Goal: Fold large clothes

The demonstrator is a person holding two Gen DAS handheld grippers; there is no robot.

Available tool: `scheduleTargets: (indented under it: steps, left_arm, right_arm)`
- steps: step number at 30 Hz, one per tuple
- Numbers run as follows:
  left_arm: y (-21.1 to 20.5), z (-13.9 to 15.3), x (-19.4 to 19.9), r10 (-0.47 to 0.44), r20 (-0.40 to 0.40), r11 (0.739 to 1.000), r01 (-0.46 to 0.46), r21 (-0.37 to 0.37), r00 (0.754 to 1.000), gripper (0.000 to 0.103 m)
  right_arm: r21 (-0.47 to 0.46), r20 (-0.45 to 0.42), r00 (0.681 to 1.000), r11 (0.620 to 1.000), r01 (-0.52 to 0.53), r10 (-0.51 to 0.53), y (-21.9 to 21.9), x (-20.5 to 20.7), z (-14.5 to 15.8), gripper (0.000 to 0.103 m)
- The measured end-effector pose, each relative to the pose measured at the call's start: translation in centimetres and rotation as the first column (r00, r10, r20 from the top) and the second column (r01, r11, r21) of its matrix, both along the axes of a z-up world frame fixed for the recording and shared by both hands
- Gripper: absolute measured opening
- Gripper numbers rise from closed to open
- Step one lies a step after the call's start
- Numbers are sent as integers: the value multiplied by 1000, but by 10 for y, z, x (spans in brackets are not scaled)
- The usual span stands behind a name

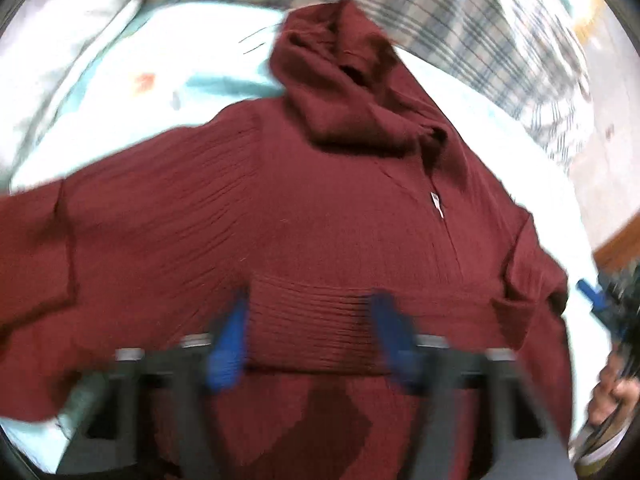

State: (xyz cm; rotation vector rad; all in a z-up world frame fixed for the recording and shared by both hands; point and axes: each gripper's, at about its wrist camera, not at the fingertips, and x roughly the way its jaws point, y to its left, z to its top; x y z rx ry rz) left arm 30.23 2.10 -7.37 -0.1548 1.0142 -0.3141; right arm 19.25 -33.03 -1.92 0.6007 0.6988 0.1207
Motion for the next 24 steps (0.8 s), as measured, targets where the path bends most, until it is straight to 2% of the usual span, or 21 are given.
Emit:
scheduleTargets:
  steps: [1,2,4,7,8,10,12,15,18,20,21,22,23,24]
  left_arm:
    - [-5,3,-3,-27,10,1000,27,7,1000,11]
    - [-7,8,-6,-32,17,999,32,-2,999,11]
    - [-5,29,-19,-7,92,1000,8,0,996,10]
    - [14,55,-20,78,159,997,-72,-41,984,10]
    - [20,56,-15,103,156,994,-99,-37,982,10]
    - [32,42,6,157,100,988,-157,-6,983,10]
    - [45,27,17,195,31,980,-194,-38,980,10]
    - [59,21,17,233,9,968,-231,-93,973,10]
    - [69,32,10,246,-18,950,-245,-193,969,9]
    - [76,45,0,228,-43,929,-230,-288,973,9]
    - [78,53,-5,206,-67,905,-216,-368,976,9]
    - [77,63,-12,182,-68,884,-194,-425,981,9]
    - [75,71,-18,171,-56,880,-178,-440,984,9]
    - [74,82,-24,171,-33,887,-169,-429,985,9]
  right_arm:
    - [4,2,1000,1000,22,-22,-7,-5,-1,51]
    - [2,4,999,999,48,-48,-12,-8,0,51]
    - [-16,12,997,997,80,-80,-20,-12,1,51]
    - [-65,-5,993,991,114,-115,-31,-11,3,51]
    - [-84,-14,992,989,124,-126,-34,-8,2,51]
    - [-114,-34,990,985,129,-134,-39,2,-1,51]
    - [-142,-67,988,982,125,-136,-41,15,-7,51]
    - [-171,-122,985,980,101,-123,-40,36,-20,51]
    - [-179,-203,975,982,56,-92,-40,58,-42,51]
    - [-185,-206,975,982,45,-83,-40,62,-49,51]
    - [-201,-202,976,979,41,-82,-39,63,-48,42]
    - [-215,-207,975,976,34,-79,-39,63,-48,20]
    - [-200,-206,976,979,32,-74,-42,63,-47,15]
    - [-187,-201,977,982,39,-77,-44,62,-47,14]
